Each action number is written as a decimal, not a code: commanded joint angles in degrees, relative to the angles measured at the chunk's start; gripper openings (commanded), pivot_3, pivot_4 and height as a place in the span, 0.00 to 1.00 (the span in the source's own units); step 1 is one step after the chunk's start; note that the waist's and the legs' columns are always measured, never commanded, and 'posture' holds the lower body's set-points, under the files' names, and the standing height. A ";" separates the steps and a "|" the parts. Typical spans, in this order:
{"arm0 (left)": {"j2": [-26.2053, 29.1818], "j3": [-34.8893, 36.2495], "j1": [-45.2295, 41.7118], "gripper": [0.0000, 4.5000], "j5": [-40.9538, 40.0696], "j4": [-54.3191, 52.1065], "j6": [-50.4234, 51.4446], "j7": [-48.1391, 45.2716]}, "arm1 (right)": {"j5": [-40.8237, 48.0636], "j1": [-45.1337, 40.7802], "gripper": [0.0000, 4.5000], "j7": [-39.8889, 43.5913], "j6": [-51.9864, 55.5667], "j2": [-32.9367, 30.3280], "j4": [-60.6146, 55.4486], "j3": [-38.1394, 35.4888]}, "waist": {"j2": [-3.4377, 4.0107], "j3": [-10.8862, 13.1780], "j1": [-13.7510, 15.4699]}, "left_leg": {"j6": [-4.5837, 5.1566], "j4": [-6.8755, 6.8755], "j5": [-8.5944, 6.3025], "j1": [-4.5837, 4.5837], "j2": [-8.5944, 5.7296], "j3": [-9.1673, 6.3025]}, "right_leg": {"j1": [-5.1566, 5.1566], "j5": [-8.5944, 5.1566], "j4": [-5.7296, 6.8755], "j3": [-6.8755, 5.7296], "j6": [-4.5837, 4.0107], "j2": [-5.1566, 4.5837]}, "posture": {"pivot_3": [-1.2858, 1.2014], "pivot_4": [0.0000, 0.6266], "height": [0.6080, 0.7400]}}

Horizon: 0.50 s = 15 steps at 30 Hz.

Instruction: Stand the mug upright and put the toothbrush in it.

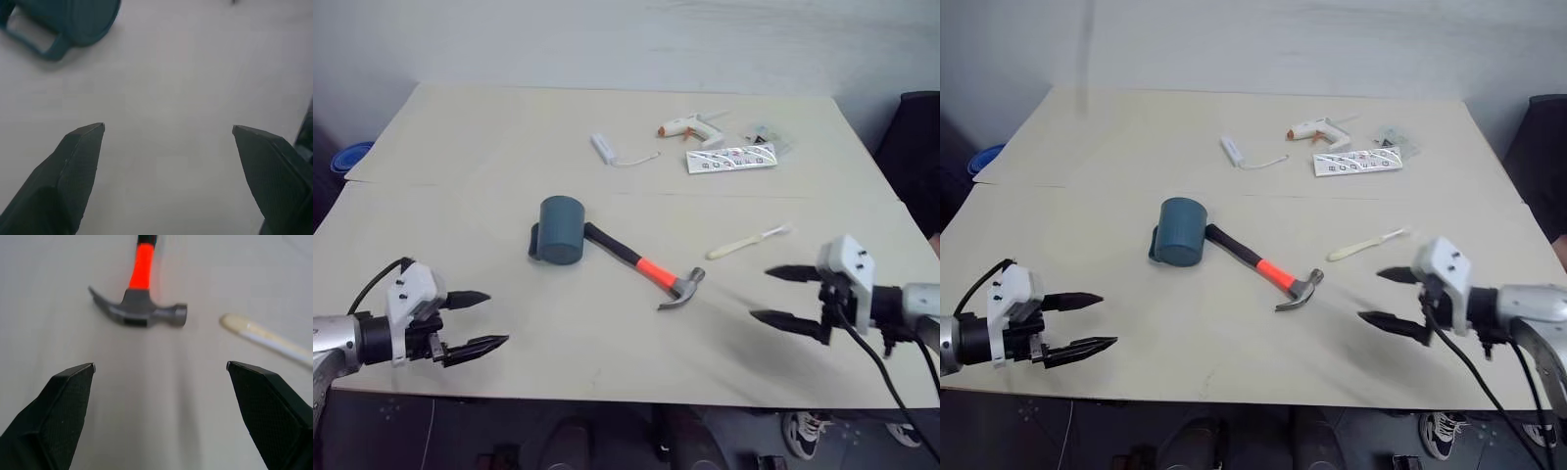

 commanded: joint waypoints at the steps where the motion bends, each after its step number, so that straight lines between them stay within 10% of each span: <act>1: 2.51 -1.02 -5.23 0.99 -7.97 -6.31 4.58 -1.45 | 2.36 -8.20 1.00 -7.31 8.46 4.15 -5.03 6.16 | 0.02 0.00 -0.23 | 0.00 0.00 0.00 -0.04 0.00 -0.05 | -0.04 0.00 0.00 -0.01 0.00 -0.01 | 0.52 0.24 1.00; 15: 2.91 -11.12 -16.87 0.99 -8.25 -8.22 5.36 0.74 | -12.75 -26.18 1.00 -23.02 15.19 23.97 9.88 31.26 | 0.05 0.02 -0.62 | -0.05 -0.06 0.00 -0.29 -0.18 -0.49 | -0.38 0.04 0.12 -0.08 0.08 -0.01 | 0.52 0.24 1.00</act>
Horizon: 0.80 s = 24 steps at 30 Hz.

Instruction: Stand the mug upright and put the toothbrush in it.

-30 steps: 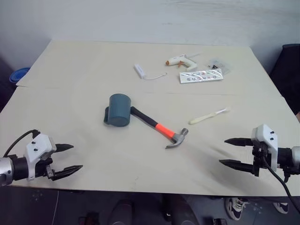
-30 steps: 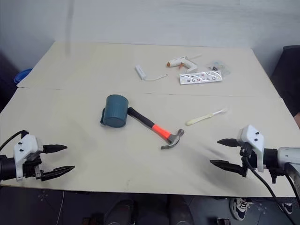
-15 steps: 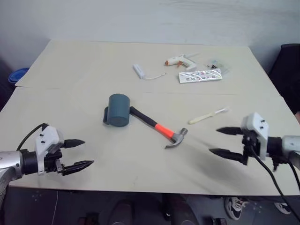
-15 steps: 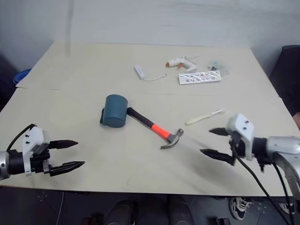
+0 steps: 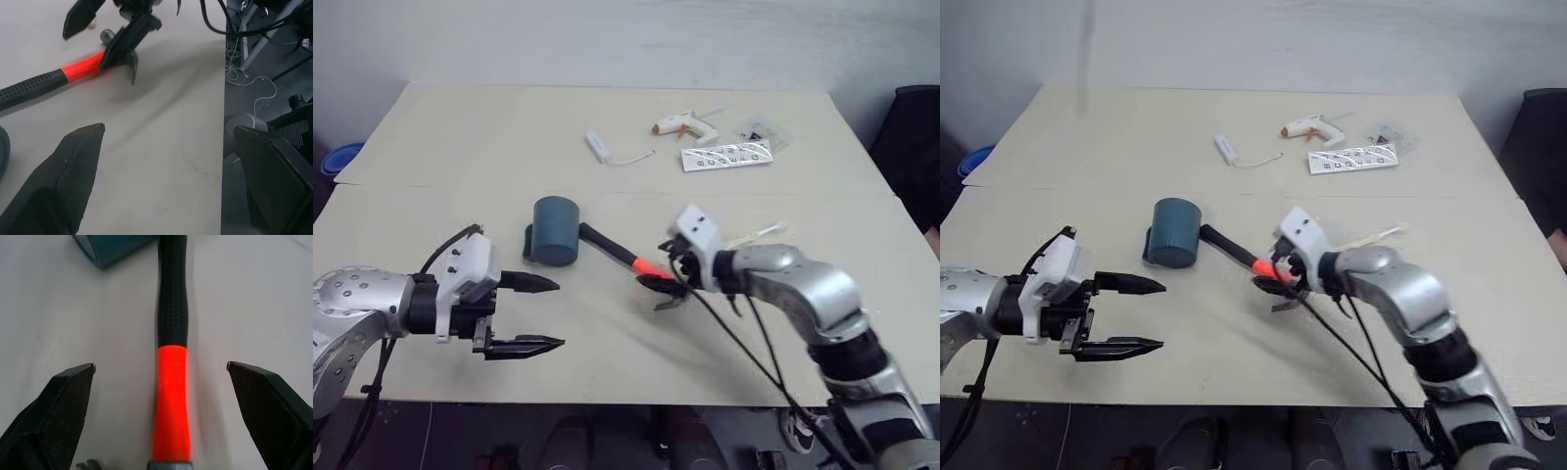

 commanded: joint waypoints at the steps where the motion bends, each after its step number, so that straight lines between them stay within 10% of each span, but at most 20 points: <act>1: 0.12 -0.15 -1.81 0.99 -0.09 -0.70 -0.73 0.42 | -3.10 -0.64 1.00 -0.71 -1.18 0.77 2.48 1.13 | 0.00 0.00 0.12 | 0.00 0.00 0.00 -0.03 -0.03 0.00 | -0.04 0.00 0.02 -0.01 0.00 -0.02 | 0.52 0.24 1.00; 7: -0.64 -2.28 -4.16 1.00 0.40 -0.32 -1.18 1.23 | -7.34 -1.27 0.87 1.63 -5.53 2.54 9.82 5.34 | -0.02 -0.02 -0.40 | 0.00 0.04 0.00 0.22 0.00 0.05 | 0.21 0.01 0.04 0.02 0.02 0.06 | 0.52 0.24 1.00; 17: -0.81 -2.86 -5.05 1.00 0.96 0.82 -2.06 1.40 | -9.83 -0.48 0.18 3.79 -6.66 3.61 10.59 4.87 | -0.04 -0.03 -0.51 | 0.01 0.04 0.00 0.41 0.08 0.02 | 0.27 -0.06 0.32 0.01 -0.11 0.18 | 0.52 0.24 1.00; 24: -1.48 -3.60 -5.46 1.00 2.05 2.34 -3.45 1.25 | -10.95 -0.66 0.17 1.07 -6.32 4.91 8.64 1.21 | -0.04 -0.02 -0.50 | 0.00 0.04 0.00 0.40 0.08 0.00 | 0.26 -0.06 0.31 0.00 -0.11 0.17 | 0.52 0.24 1.00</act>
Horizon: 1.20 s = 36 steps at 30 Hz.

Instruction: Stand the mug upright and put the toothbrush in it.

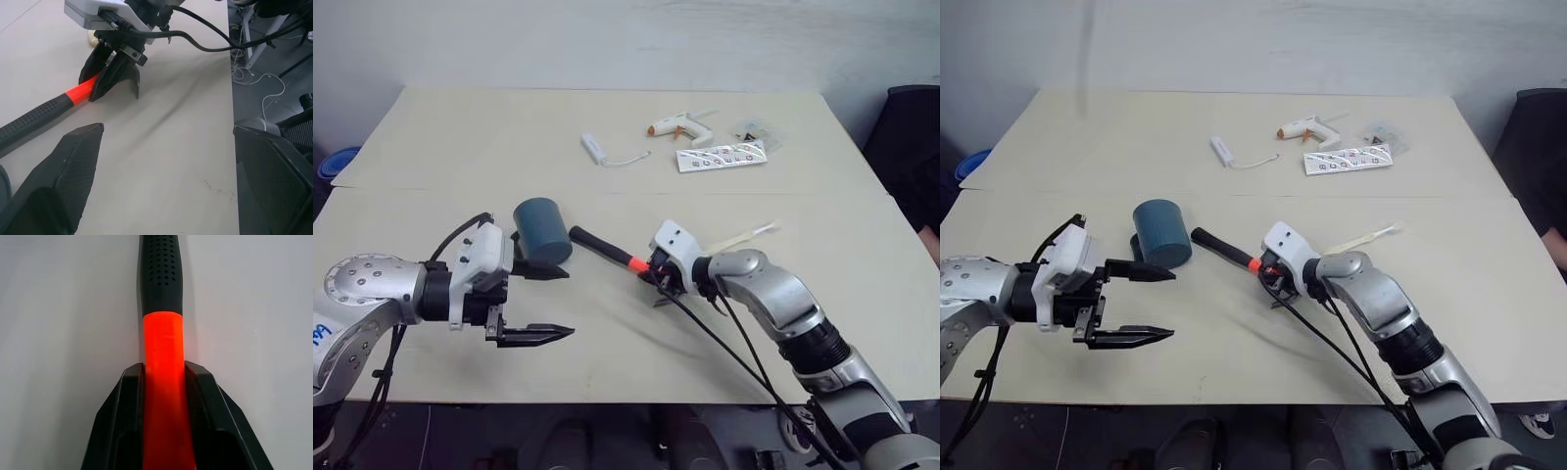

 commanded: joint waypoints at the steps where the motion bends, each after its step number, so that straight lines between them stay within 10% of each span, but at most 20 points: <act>1: -0.58 -0.32 -0.54 1.00 0.96 0.81 -1.58 -0.33 | -0.97 0.22 0.17 -3.27 2.27 1.16 -0.88 -3.15 | 0.00 0.00 -0.03 | 0.00 0.00 0.00 0.00 0.00 0.00 | 0.00 0.00 0.00 0.00 0.00 0.00 | 0.52 0.24 1.00; 12: -2.86 -4.40 -3.64 1.00 2.93 2.66 -3.76 -1.31 | 5.44 -5.45 0.17 -4.54 18.12 -9.74 -10.80 -26.07 | 0.21 0.14 0.65 | -0.10 0.00 0.06 -0.78 -0.11 0.00 | -0.79 0.04 0.06 0.02 0.08 -0.13 | 0.52 0.24 1.00; 20: -9.04 -12.85 -14.27 1.00 5.90 6.40 -5.75 -3.29 | 6.24 13.58 0.17 -1.41 19.60 -26.85 -8.96 -43.96 | 0.25 0.15 2.04 | -0.06 0.02 0.06 -1.10 -0.11 0.30 | -0.75 0.07 -0.36 -0.20 0.15 -0.06 | 0.52 0.24 1.00; 36: -14.29 -18.83 -22.13 1.00 10.86 13.58 -9.37 -8.59 | 4.15 31.96 0.17 -14.53 9.55 -13.06 -6.57 -61.71 | 0.38 0.15 0.48 | 0.10 0.05 0.15 -0.33 -0.01 1.03 | -0.54 0.15 0.06 0.97 0.27 0.43 | 0.52 0.24 1.00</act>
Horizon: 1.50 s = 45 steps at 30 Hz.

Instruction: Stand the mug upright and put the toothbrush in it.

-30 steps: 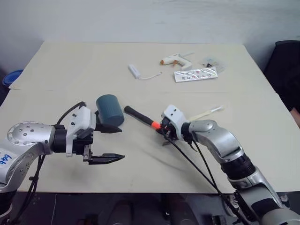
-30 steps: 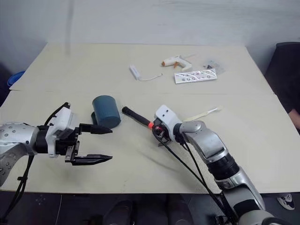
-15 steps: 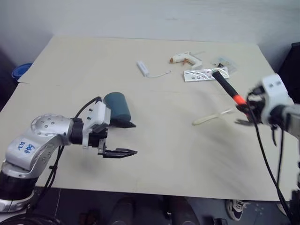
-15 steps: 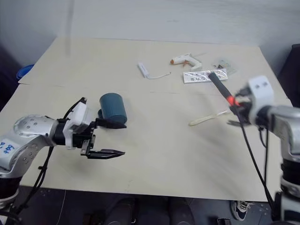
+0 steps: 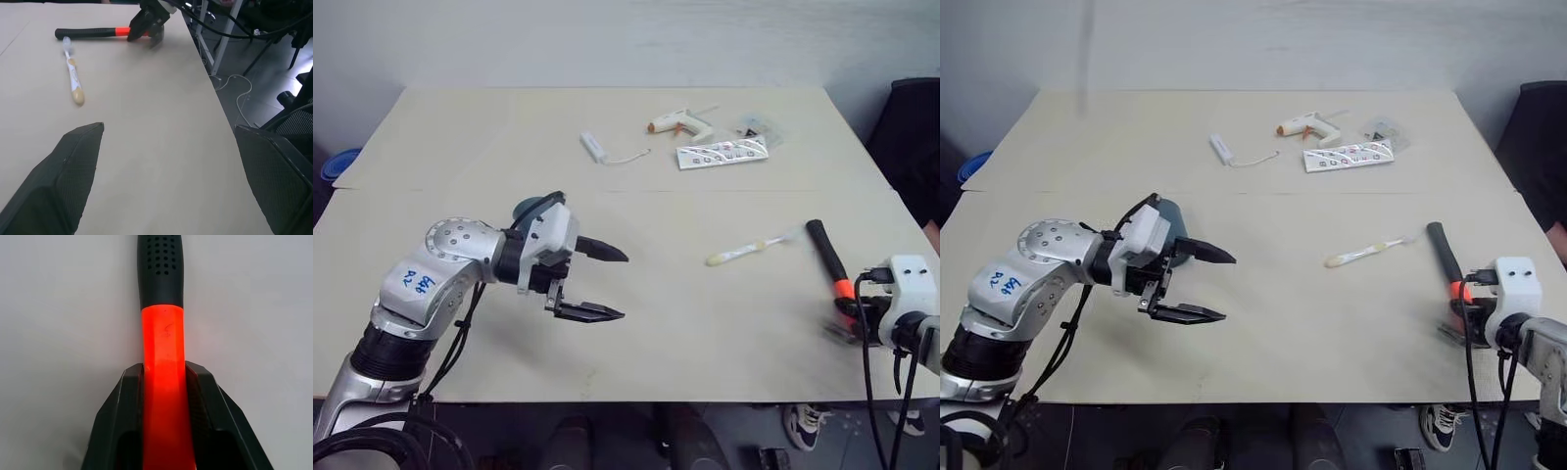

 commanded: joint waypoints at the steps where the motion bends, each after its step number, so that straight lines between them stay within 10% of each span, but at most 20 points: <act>1: 0.23 0.70 -0.83 1.00 0.60 0.30 -0.84 -0.93 | -1.57 -0.15 0.17 -2.82 -5.35 -1.21 2.49 -6.12 | 0.03 -0.01 0.08 | 0.00 0.00 0.00 -0.01 0.00 0.01 | 0.00 0.00 0.00 0.01 0.00 0.00 | 0.52 0.24 1.00; 8: -0.64 0.30 -1.11 1.00 1.39 0.59 -0.86 -1.39 | -0.38 3.13 0.17 -1.70 -6.84 -2.66 6.13 -6.56 | 0.03 -0.01 0.03 | 0.01 -0.01 0.00 0.01 0.00 0.03 | 0.00 0.00 -0.01 0.04 0.01 0.01 | 0.52 0.24 1.00; 15: -0.16 2.36 -0.08 1.00 1.52 -0.86 0.16 0.42 | -3.03 7.93 0.68 3.76 -12.36 -8.69 2.92 0.63 | 0.03 -0.01 -0.02 | 0.00 -0.01 0.00 0.03 0.07 0.05 | 0.00 0.00 -0.01 0.09 0.01 0.09 | 0.52 0.24 1.00; 28: 10.03 34.01 14.97 1.00 -8.15 -7.59 29.15 27.38 | 22.19 -15.19 0.68 30.88 -8.72 -24.62 -14.25 13.91 | -0.11 0.04 -1.42 | 0.05 -0.05 -0.08 0.11 0.34 -0.25 | -0.03 -0.09 0.08 -0.02 -0.16 0.41 | 0.52 0.24 1.00; 35: 3.85 40.80 3.22 1.00 -5.02 4.70 58.14 47.15 | 29.82 -30.57 0.68 32.69 -10.98 -14.78 -17.44 27.61 | -0.35 -0.01 0.36 | 0.01 0.13 -0.15 0.05 0.12 -0.61 | 0.13 -0.03 -0.01 -0.26 -0.06 0.10 | 0.52 0.24 1.00; 45: -3.57 37.83 -6.50 1.00 -7.91 22.73 60.48 60.03 | 25.12 -36.24 0.68 33.06 -16.93 -8.13 -13.43 35.49 | -0.51 -0.11 0.21 | -0.40 0.06 -0.08 -0.20 -0.11 -0.94 | -0.20 -0.03 0.15 -0.54 -0.05 -0.46 | 0.52 0.24 1.00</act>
